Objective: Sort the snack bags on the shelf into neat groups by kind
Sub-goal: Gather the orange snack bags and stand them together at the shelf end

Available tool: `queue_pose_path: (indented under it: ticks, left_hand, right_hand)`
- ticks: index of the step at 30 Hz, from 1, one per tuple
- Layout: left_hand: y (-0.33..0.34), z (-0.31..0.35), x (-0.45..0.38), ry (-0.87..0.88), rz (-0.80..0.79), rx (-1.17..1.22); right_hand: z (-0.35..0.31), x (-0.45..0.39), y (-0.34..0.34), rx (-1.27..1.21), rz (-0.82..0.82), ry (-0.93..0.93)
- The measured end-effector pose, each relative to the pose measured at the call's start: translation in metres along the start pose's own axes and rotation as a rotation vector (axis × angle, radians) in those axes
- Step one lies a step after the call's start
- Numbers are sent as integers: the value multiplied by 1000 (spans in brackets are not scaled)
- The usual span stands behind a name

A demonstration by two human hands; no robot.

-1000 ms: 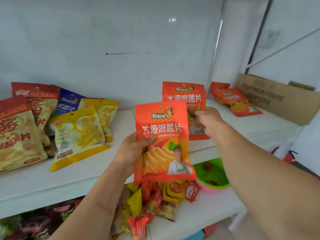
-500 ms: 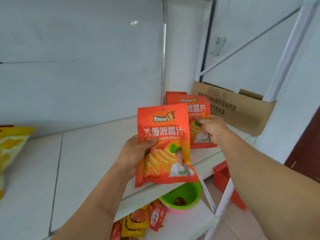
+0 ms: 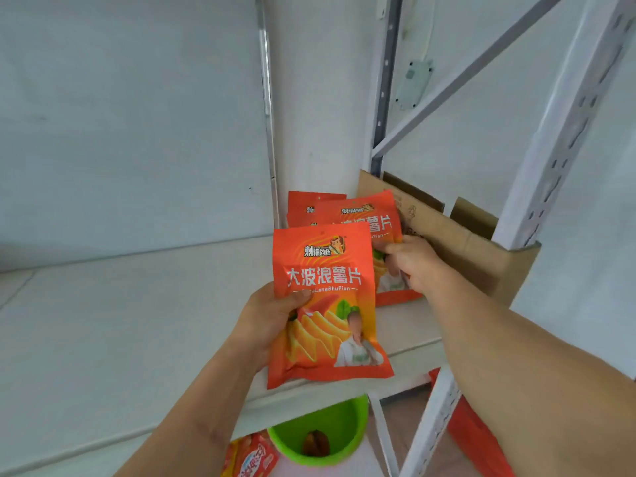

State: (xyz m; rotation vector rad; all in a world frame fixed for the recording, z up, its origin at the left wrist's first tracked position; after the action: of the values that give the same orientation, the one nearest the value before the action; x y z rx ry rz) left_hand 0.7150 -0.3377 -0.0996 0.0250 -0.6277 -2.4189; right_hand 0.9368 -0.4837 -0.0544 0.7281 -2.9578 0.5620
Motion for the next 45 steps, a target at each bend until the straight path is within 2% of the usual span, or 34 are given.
queue_pose_path:
  ticks: [3,6,11,15,20,35,40,45]
  left_hand:
    - [17,-7,-8,37,80,-29]
    - [29,-10,-15,70,155,-81]
    - [45,-2,-25,188,280,-325]
    - [50,-4,-29,208,371,-478]
    - [54,1,-30,248,499,-766]
    - [51,7,-55,253,556,-747]
    - [44,17,-52,257,542,-704]
    - [19,43,-27,240,592,-940]
  right_hand:
    - [-5,-17,2,56,-49,-38]
    - [-6,-26,10,-2,-90,-18]
    - [-4,-27,2,-127,-67,32]
    - [-10,-22,15,35,-228,-146]
    - [-5,-32,25,73,-181,-261]
    - [-8,-69,41,191,-86,-306]
    - [-19,-68,33,403,23,-290]
    - [-64,-30,32,879,247,-491]
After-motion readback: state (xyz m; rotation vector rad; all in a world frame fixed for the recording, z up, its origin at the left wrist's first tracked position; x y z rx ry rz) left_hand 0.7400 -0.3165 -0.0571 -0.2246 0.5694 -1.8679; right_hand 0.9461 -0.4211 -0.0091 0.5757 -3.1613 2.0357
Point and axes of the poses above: each hand's wrist, its own x-axis away from the middle knuckle, its own y-axis out of the palm, z = x × y, the point moved 9 cm from there along -x, towards the middle knuckle, and after that the axes turned 14 degrees about x, right-handed, at the moved point
